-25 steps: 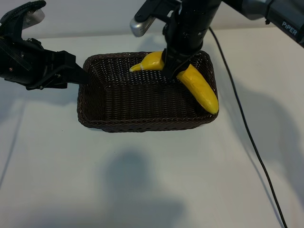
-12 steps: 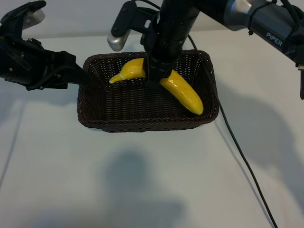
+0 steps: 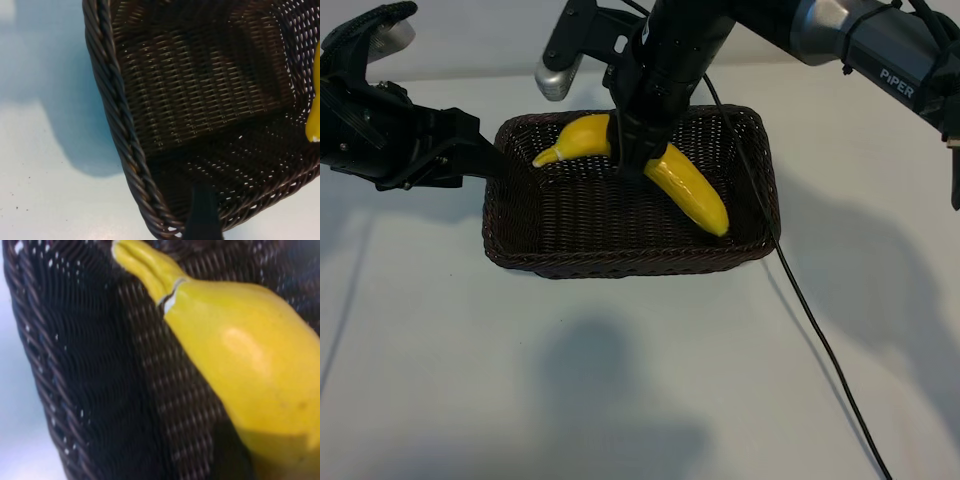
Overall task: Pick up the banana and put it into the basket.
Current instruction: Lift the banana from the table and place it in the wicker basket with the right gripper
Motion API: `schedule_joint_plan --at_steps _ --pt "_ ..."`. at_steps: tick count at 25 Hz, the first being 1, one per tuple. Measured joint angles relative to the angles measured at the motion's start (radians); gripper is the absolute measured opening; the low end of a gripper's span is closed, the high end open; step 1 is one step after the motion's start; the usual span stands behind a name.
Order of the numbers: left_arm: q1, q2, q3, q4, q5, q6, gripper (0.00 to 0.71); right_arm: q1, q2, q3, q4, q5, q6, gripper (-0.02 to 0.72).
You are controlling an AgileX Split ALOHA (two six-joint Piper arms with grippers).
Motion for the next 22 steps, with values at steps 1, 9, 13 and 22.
schedule_joint_plan --at_steps 1,9,13,22 --pt "0.000 0.000 0.000 0.000 0.000 0.000 0.589 0.000 0.001 0.000 0.000 -0.006 -0.003 0.431" --pt "0.000 0.000 0.000 0.000 0.000 0.000 0.589 0.000 0.066 0.000 0.002 -0.020 -0.026 0.431" --pt "0.000 0.000 0.000 0.000 0.000 0.001 0.589 0.000 0.109 0.000 0.002 -0.033 -0.030 0.431" --pt "0.000 0.000 0.000 0.000 0.000 0.018 0.589 0.000 0.163 0.000 0.000 -0.068 -0.044 0.431"
